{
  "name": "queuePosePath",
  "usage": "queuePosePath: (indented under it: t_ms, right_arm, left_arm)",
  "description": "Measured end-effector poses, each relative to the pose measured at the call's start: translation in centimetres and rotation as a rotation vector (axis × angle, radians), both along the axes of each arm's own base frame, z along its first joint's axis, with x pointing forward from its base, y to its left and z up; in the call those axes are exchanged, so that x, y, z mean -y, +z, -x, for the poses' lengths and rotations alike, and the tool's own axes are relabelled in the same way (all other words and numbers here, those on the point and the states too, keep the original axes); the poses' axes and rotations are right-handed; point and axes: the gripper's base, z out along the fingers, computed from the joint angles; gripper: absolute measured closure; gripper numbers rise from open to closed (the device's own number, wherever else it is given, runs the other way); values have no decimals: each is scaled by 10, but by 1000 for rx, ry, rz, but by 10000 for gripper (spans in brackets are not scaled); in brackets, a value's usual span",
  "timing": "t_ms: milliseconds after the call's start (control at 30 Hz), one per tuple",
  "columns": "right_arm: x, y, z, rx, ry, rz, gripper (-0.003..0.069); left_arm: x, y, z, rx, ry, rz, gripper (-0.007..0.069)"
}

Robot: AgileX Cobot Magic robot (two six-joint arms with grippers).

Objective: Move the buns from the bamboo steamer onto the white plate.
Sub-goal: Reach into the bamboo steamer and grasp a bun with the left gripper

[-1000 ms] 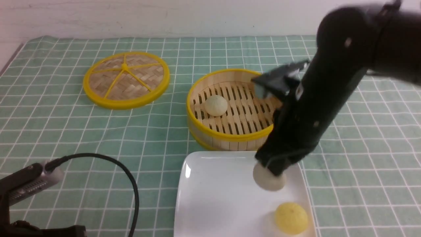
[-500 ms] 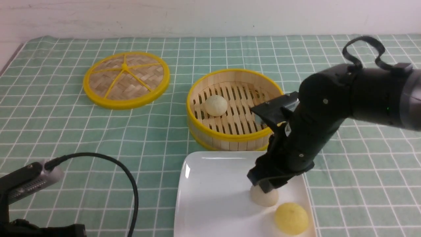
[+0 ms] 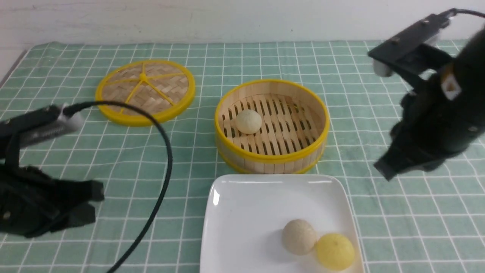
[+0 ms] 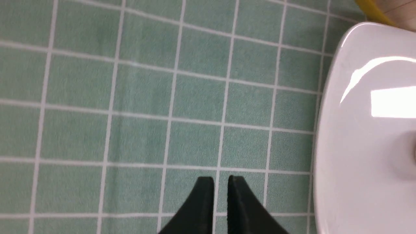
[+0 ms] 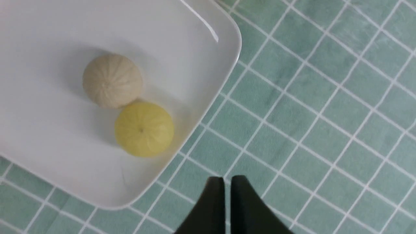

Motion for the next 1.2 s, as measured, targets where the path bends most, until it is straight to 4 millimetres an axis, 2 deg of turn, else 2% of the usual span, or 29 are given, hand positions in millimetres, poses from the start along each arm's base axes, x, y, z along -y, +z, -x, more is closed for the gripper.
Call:
queuePosePath:
  t_ms: [33,133,167,200,233,267,333,433,567,667,767,833,867,1000,1200]
  right_arm:
    - [8,2,12,7,-4,-9,662]
    - [28,-5,39,5,-16,-14,673]
    - [37,-13,52,-7,-22,-7,673]
    - [38,-11,54,0,-22,-13,673]
    - [50,-21,71,-8,-27,-13,673]
    - [57,-27,81,-8,-28,-13,673]
    - [68,-42,96,2,-30,-22,673]
    - [79,-59,112,67,-26,-71,671]
    - [85,-74,121,162,-17,-142,671]
    - [87,-82,123,202,-13,-171,668]
    - [87,-86,123,204,-15,-175,666]
    - [87,-85,123,210,-14,-180,664]
    - [87,-86,123,210,-14,-180,664]
    - [87,-85,122,216,-14,-181,661]
    - [86,-86,122,217,-13,-182,658]
  left_arm:
    - [1,5,-11,-21,-29,-8,540]
    - [6,14,-40,-77,-91,-3,587]
    - [9,14,-53,-100,-107,11,607]
    - [10,14,-55,-103,-108,19,609]
    - [15,13,-74,-132,-116,61,622]
    - [19,13,-82,-141,-123,88,623]
    - [28,11,-99,-162,-153,112,623]
    - [54,17,-130,-160,-236,118,623]
    - [100,26,-168,-115,-330,68,596]
    - [134,24,-190,-81,-333,4,542]
    - [163,15,-206,-43,-317,-64,473]
    - [184,-1,-218,-25,-297,-121,400]
    - [187,-1,-219,-14,-300,-132,394]
    - [215,-33,-229,-5,-299,-215,298]
    - [225,-58,-238,26,-283,-231,294]
